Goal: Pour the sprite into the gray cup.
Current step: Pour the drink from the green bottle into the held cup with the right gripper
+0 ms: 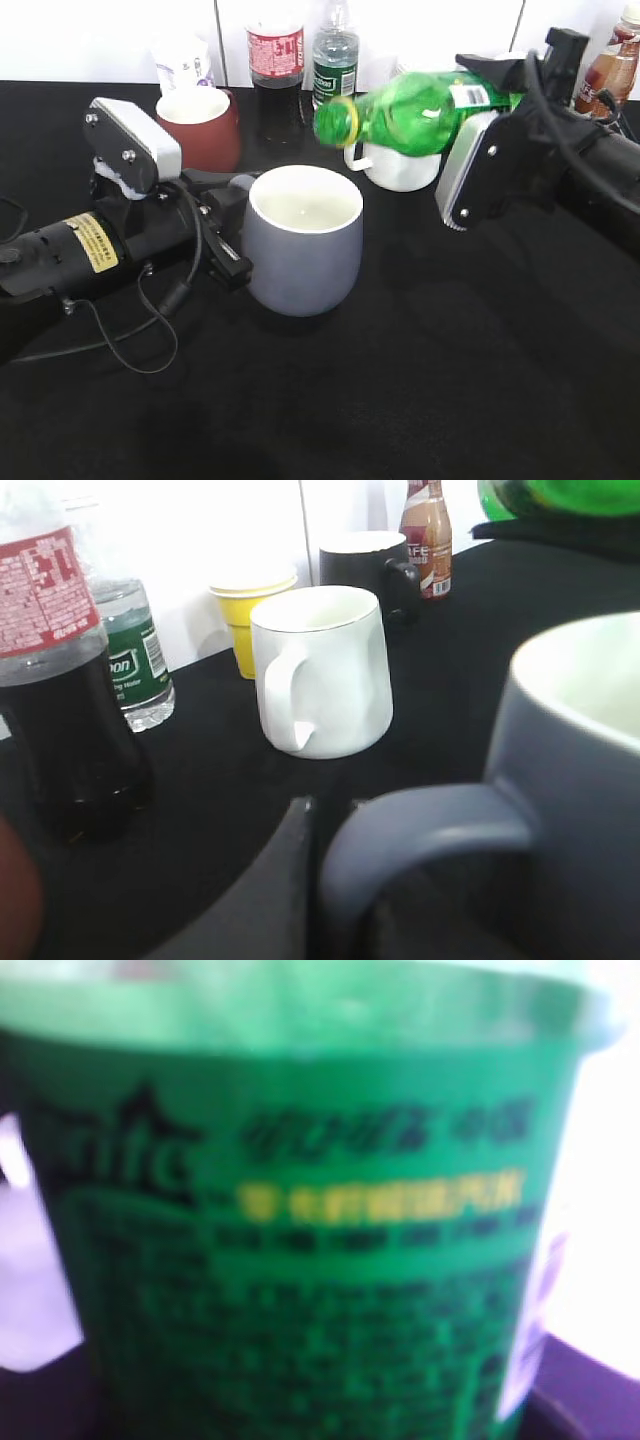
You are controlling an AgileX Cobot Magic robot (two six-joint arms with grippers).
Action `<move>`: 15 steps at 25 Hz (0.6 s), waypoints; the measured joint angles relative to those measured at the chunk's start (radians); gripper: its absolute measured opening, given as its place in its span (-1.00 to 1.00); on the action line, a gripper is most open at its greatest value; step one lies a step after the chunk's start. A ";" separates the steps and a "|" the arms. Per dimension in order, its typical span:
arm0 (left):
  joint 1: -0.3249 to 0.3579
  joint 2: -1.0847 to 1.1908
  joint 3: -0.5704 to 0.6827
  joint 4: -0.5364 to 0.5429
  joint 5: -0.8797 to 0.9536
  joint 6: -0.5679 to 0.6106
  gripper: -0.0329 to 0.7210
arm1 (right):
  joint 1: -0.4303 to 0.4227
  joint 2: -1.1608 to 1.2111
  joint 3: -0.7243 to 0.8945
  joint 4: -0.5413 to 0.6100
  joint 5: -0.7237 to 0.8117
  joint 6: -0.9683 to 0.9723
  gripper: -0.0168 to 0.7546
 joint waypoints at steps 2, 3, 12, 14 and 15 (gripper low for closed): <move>0.000 0.000 0.000 0.003 0.003 0.000 -0.78 | 0.000 0.000 0.000 0.002 0.000 -0.042 0.23; 0.000 0.000 0.000 0.007 0.003 0.000 -0.78 | 0.000 0.000 0.000 0.003 0.000 -0.062 0.23; 0.000 0.000 0.000 0.011 0.003 0.001 -0.78 | 0.000 0.000 -0.014 0.008 -0.043 -0.178 0.23; 0.000 0.000 0.000 0.017 0.003 0.001 -0.78 | 0.000 0.000 -0.023 0.008 -0.049 -0.206 0.23; 0.000 0.000 0.000 0.019 0.002 0.001 -0.78 | 0.000 0.000 -0.023 0.008 -0.049 -0.215 0.23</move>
